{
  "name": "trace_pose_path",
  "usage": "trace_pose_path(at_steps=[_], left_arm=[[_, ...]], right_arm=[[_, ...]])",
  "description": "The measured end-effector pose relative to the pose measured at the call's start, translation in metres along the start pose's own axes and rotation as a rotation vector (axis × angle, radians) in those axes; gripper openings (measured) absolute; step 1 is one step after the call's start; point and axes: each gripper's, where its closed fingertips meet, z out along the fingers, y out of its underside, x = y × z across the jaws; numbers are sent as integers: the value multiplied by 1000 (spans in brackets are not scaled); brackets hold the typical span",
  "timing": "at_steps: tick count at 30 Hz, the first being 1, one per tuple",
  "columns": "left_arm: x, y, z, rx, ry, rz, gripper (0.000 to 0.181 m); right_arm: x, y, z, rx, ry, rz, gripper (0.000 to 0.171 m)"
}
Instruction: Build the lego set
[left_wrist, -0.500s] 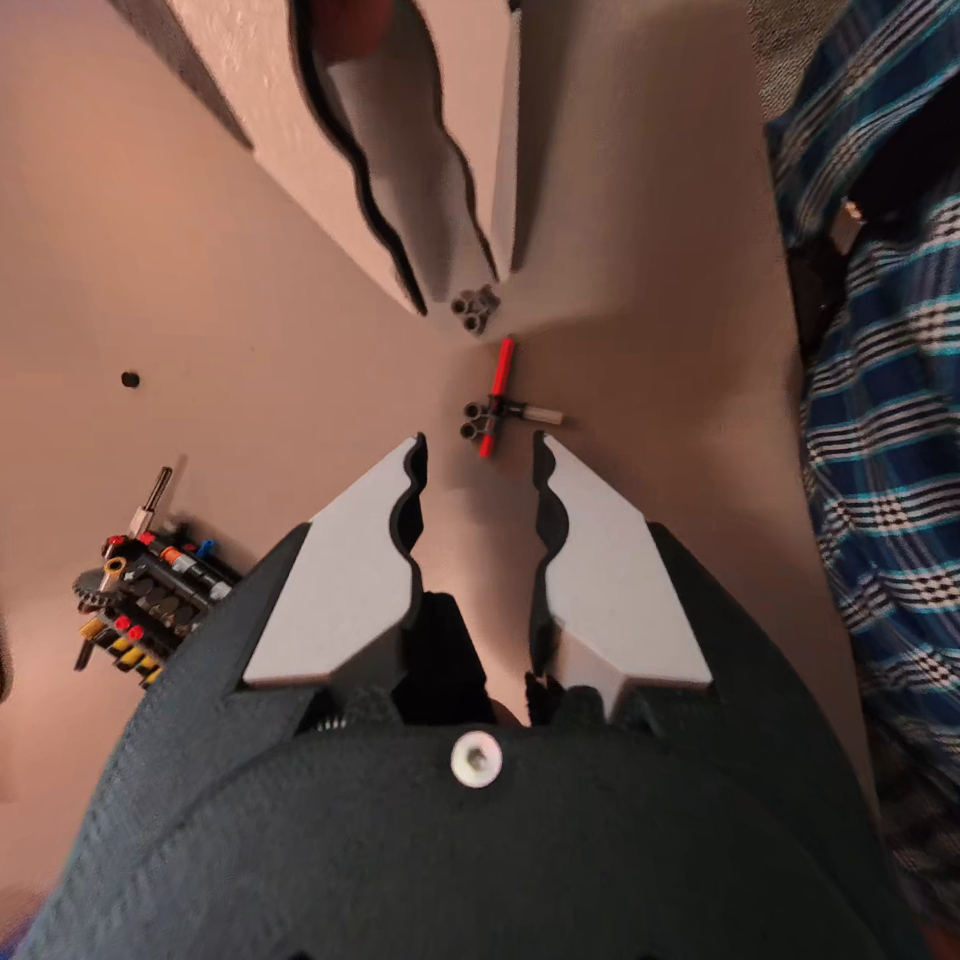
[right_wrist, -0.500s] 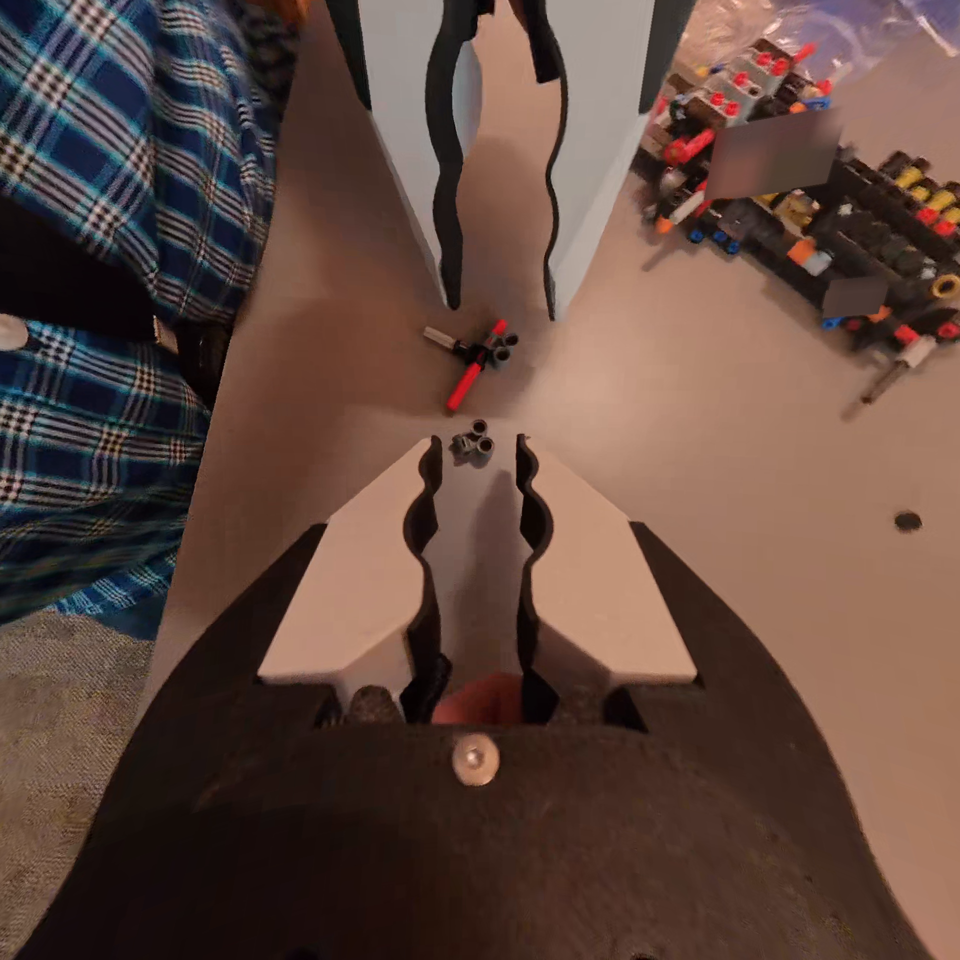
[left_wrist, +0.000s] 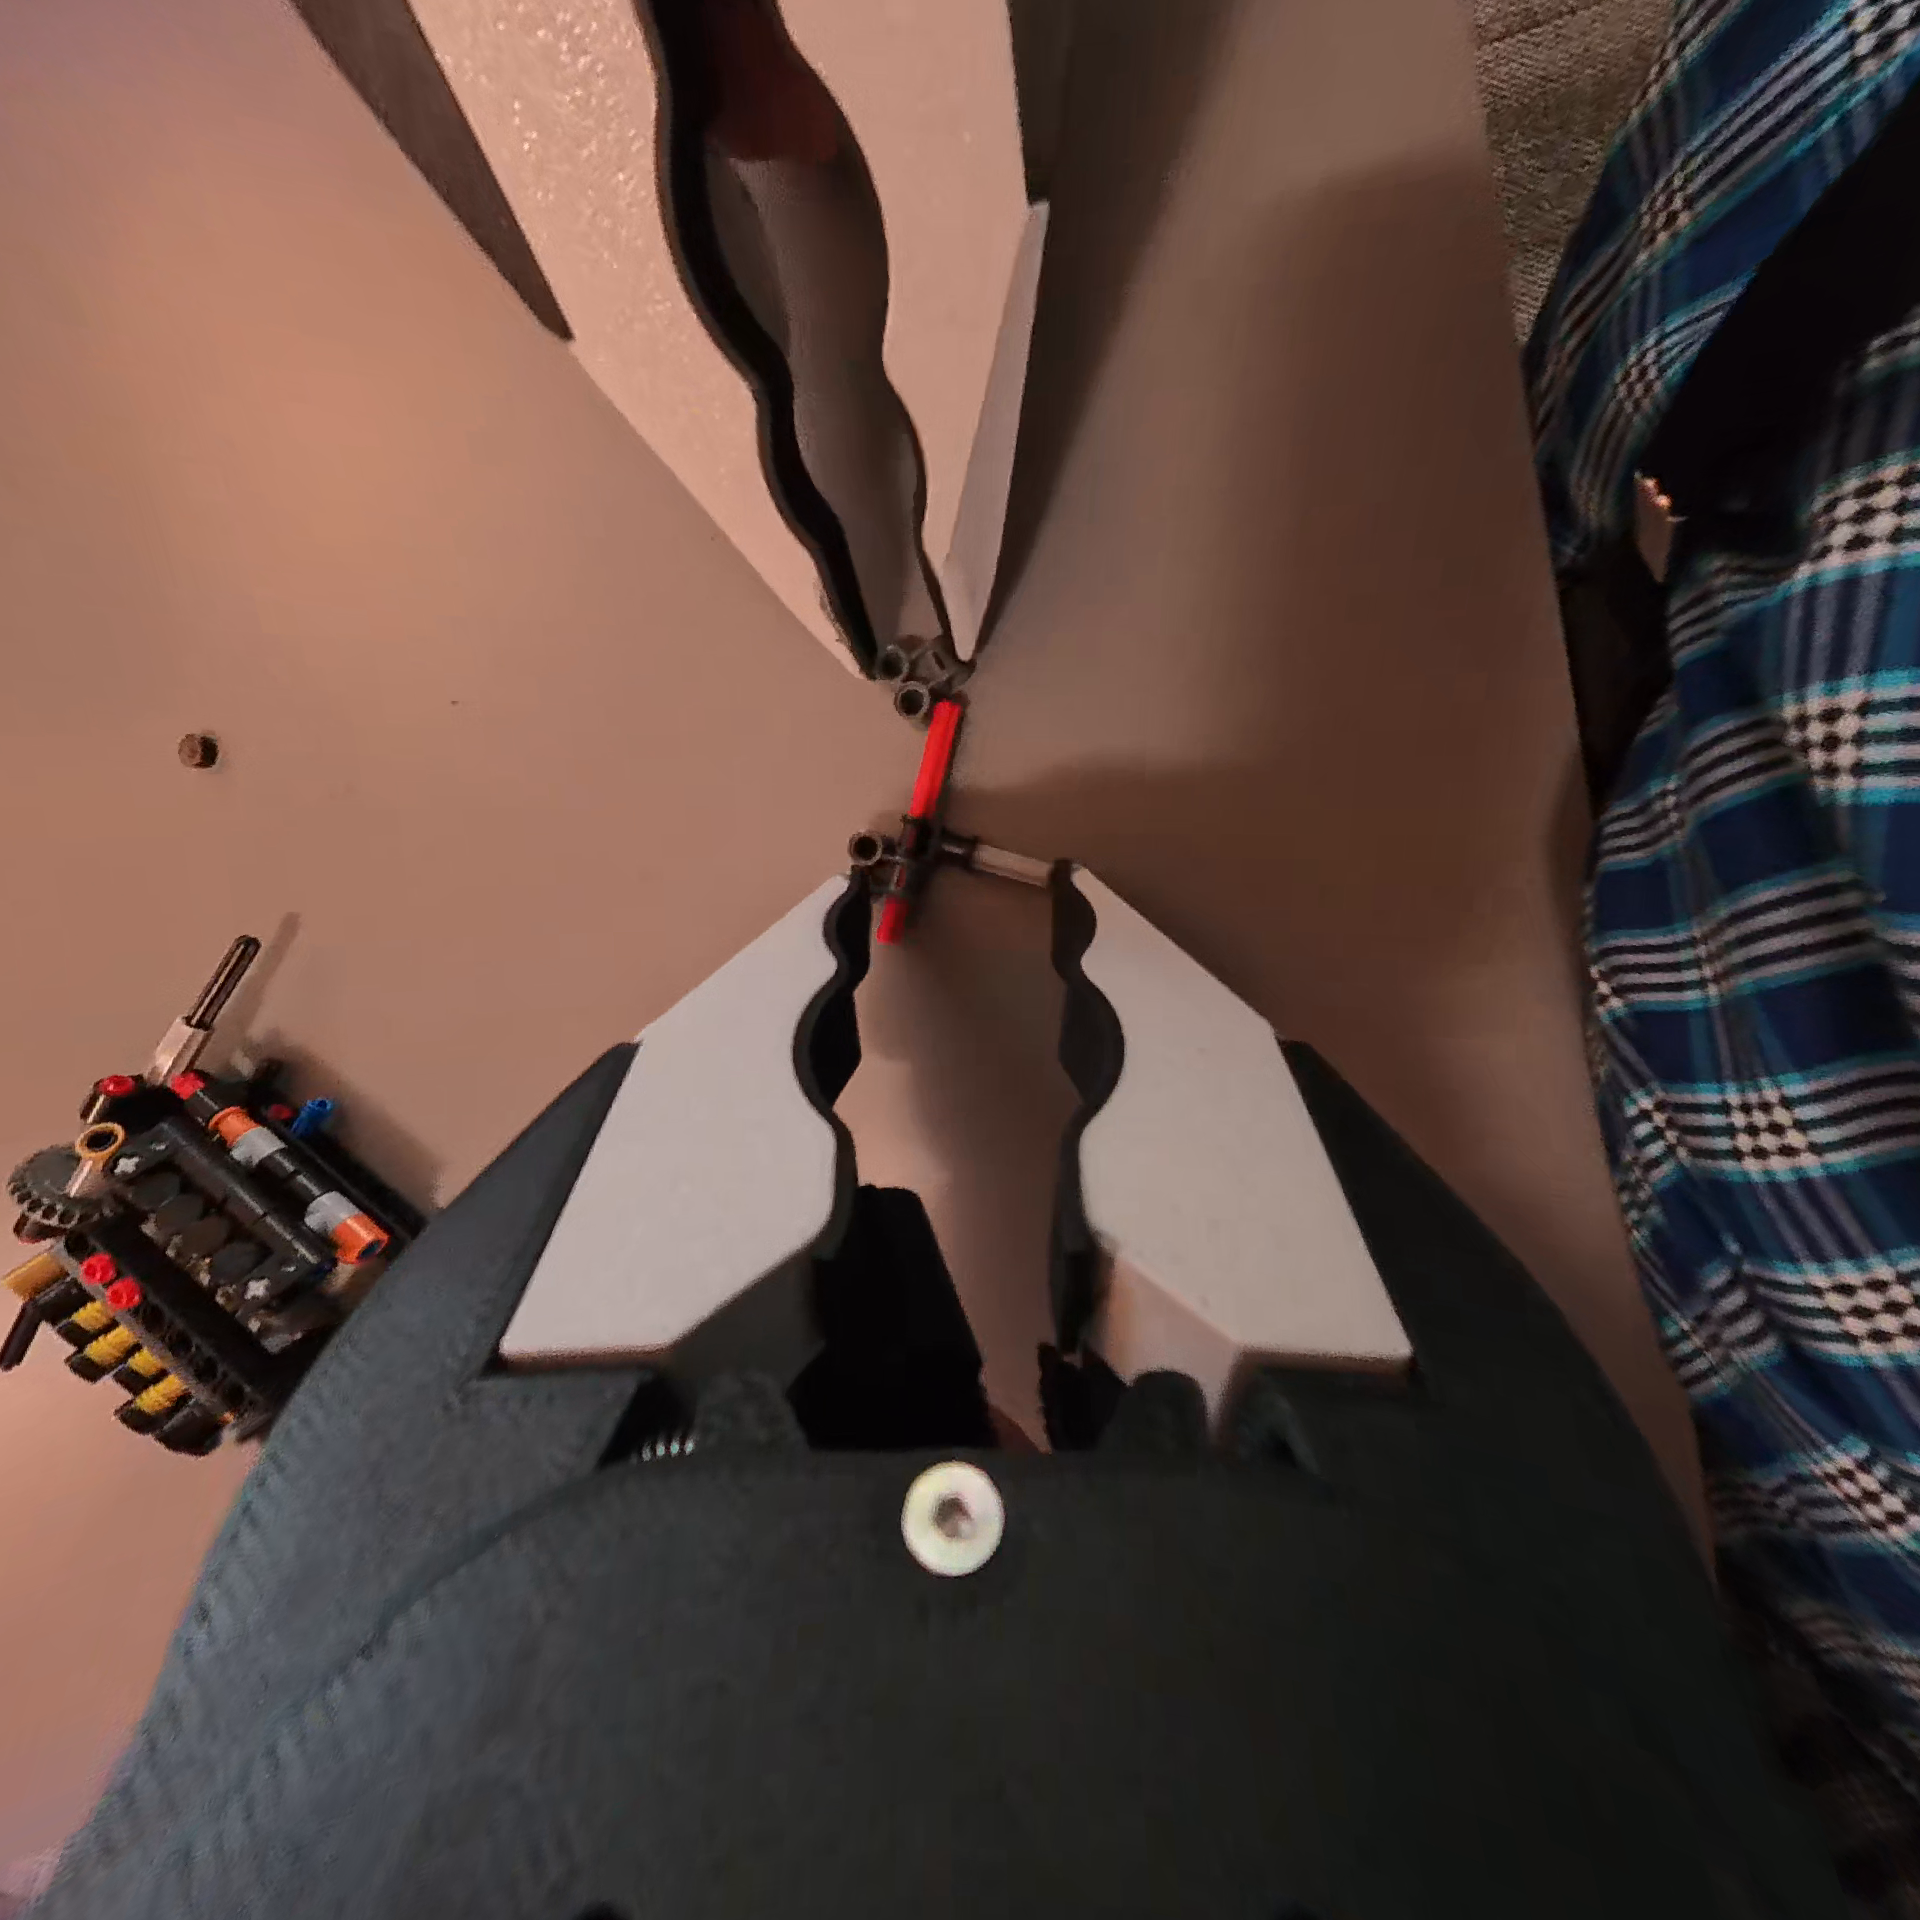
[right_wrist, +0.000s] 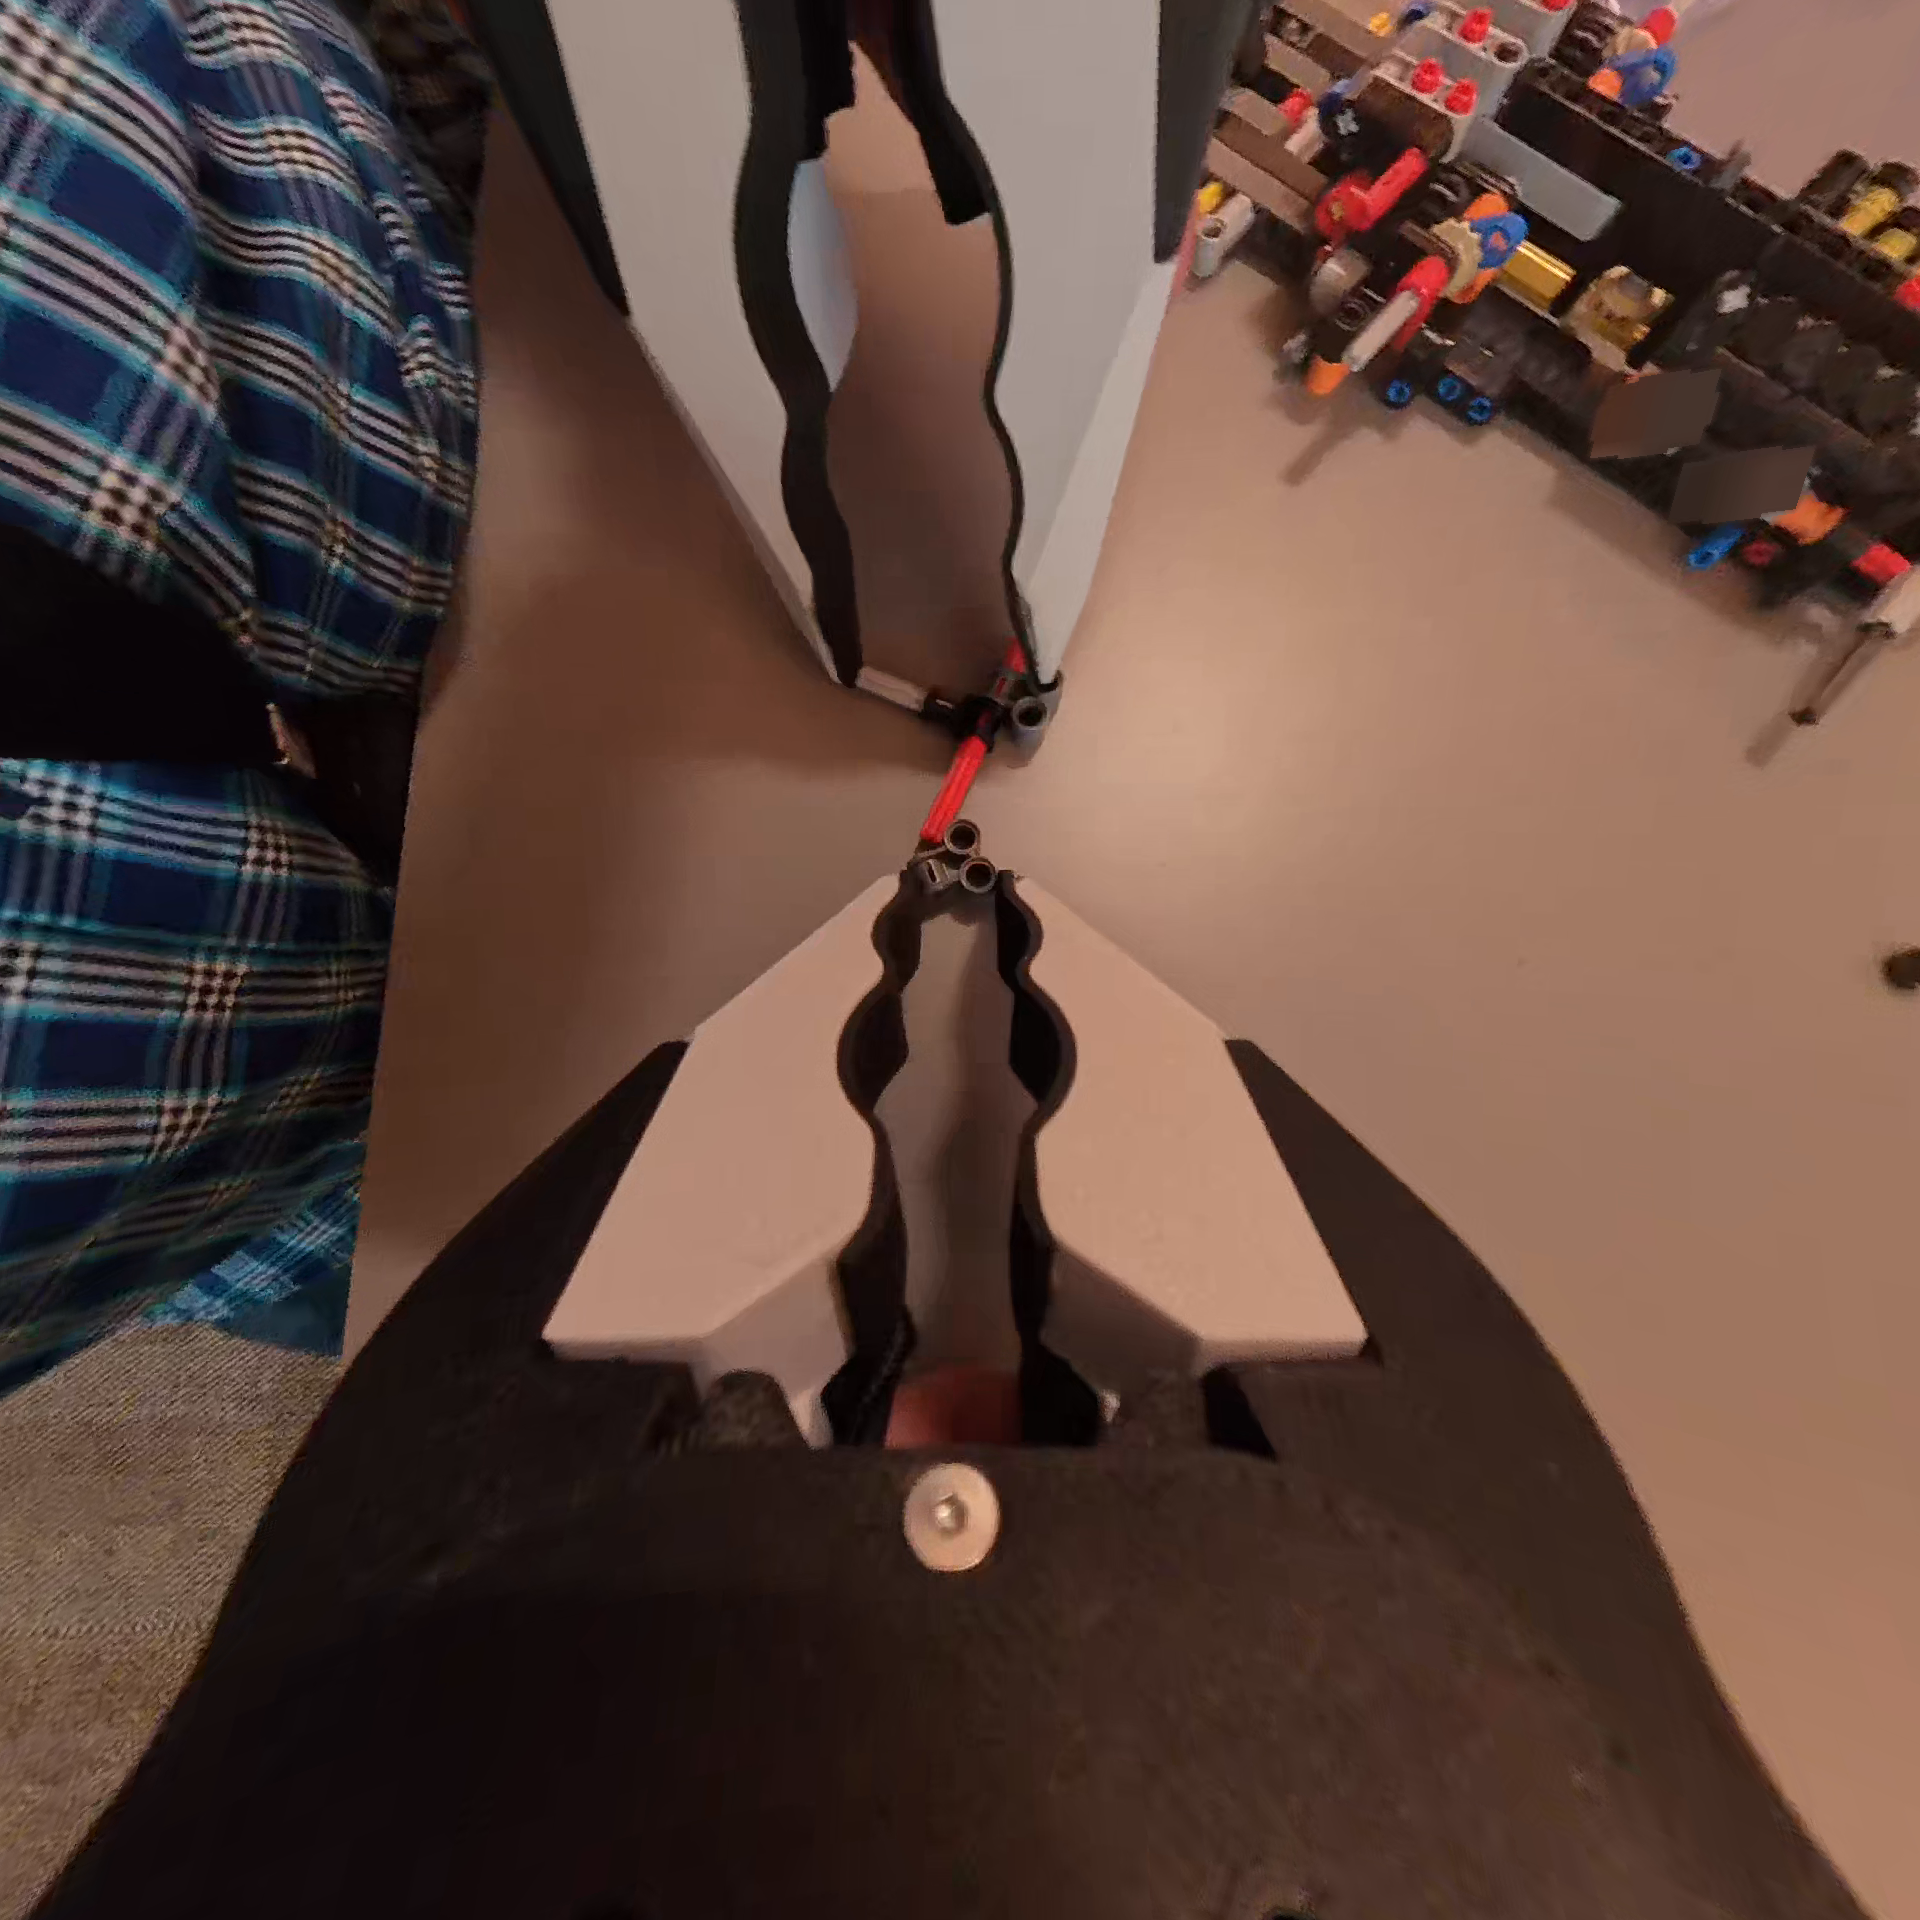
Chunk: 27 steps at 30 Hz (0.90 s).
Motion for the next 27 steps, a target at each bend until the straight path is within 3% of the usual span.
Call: trace_pose_path(at_steps=[27], left_arm=[[11, 23, -9, 185, -147, -268, 34]], right_arm=[[7, -6, 6, 40, 360, 446, 11]])
